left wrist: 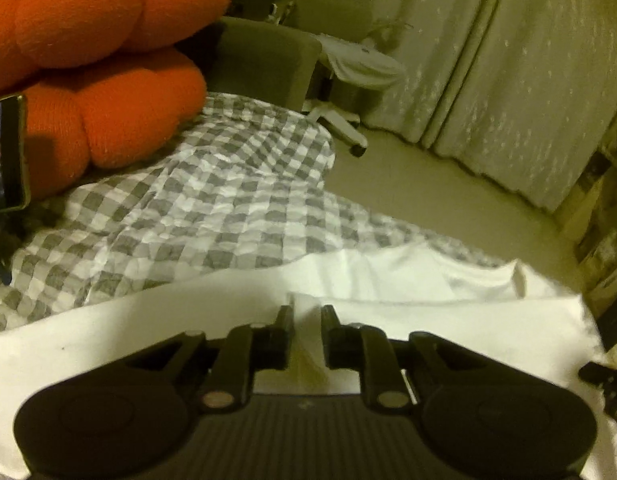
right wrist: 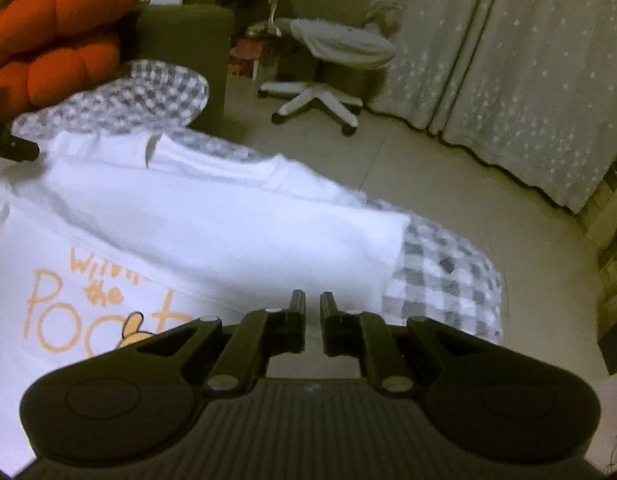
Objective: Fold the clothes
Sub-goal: 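Open the left gripper and release the folded side edge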
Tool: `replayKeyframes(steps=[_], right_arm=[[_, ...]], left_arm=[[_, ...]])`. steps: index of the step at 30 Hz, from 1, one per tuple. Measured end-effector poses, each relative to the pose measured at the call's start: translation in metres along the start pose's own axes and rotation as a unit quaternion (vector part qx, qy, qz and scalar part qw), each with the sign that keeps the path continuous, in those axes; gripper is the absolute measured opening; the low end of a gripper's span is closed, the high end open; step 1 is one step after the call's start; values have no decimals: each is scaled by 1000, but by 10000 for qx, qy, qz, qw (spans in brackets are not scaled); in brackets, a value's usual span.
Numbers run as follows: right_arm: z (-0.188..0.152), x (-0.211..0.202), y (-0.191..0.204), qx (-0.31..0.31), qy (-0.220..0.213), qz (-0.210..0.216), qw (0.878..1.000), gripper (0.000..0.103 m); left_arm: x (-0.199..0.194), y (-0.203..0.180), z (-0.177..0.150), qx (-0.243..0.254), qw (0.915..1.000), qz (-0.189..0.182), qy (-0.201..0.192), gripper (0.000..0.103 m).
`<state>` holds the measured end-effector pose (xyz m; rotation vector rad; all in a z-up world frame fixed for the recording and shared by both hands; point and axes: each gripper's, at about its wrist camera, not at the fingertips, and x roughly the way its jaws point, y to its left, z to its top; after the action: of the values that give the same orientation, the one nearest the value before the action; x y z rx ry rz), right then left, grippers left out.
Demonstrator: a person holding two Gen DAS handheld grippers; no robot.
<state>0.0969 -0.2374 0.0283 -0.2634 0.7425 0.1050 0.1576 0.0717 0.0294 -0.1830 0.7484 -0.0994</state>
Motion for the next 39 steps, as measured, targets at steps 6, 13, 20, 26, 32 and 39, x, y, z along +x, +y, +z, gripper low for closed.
replayKeyframes(steps=[6,13,20,26,32,39], right_arm=[[1,0,2,125,-30,3,9999,12],[4,2,3,210,58,60,9997,13],[13,-14,12,243,-294,666,9970,13],[12,-4,29,-181,172,848,9961,17],[9,-8,29,-176,176,920,9954,14],[16,-6,29,154,-282,873,9957,28]], left_arm=[[-15,4,6,44,9975,-110,-695,1],[6,9,4,32,10000,72,49,5],[-14,11,8,-232,9996,-155,-26,5],[-9,-12,-12,426,9979,-55,495,5],[-13,-11,-12,390,9976,60,569,5],[-32,-15,-5,487,9978,439,126,5]])
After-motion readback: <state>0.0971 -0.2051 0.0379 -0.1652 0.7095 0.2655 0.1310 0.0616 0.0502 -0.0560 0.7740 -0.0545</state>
